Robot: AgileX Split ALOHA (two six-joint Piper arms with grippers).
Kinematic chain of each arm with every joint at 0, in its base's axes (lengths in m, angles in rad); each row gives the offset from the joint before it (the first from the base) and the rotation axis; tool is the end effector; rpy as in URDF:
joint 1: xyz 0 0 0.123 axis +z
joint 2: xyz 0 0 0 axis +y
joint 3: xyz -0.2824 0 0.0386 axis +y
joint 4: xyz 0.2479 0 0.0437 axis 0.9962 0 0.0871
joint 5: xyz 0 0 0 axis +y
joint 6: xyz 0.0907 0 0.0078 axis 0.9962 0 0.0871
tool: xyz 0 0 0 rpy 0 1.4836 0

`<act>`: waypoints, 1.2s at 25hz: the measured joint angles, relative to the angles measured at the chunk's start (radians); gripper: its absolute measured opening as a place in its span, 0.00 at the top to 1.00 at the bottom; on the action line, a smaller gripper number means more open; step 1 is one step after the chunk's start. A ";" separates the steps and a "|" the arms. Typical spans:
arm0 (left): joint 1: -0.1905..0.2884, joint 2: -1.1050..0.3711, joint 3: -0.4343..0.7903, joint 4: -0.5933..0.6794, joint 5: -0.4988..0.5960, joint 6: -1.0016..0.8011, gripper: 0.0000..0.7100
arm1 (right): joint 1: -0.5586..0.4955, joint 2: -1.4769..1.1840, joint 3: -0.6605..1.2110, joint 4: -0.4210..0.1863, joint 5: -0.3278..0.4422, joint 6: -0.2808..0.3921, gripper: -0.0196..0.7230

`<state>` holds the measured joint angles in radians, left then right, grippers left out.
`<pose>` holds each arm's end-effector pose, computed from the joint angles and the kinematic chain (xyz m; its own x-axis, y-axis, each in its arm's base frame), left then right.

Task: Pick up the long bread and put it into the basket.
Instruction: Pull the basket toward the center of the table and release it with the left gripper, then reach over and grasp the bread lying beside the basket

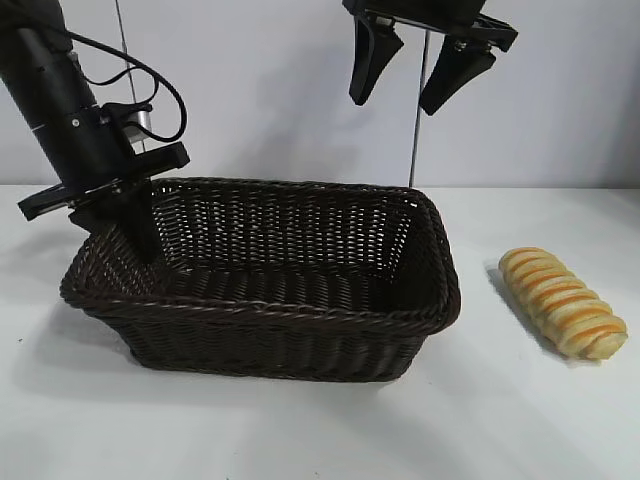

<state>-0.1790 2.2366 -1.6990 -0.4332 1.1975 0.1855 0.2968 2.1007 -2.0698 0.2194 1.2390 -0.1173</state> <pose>0.4231 -0.1127 0.1481 -0.9802 0.1946 0.0358 0.1654 0.9053 -0.3912 0.4338 0.1523 0.3009 -0.8653 -0.3105 -0.3935 -0.4012 0.8996 0.1724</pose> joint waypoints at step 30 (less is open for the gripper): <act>0.000 -0.282 -0.038 0.000 0.025 -0.033 0.15 | 0.000 0.000 0.000 0.000 0.000 0.000 0.19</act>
<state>-0.1790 1.9551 -1.7372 -0.4335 1.2224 0.1528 0.2968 2.1007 -2.0698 0.2194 1.2390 -0.1173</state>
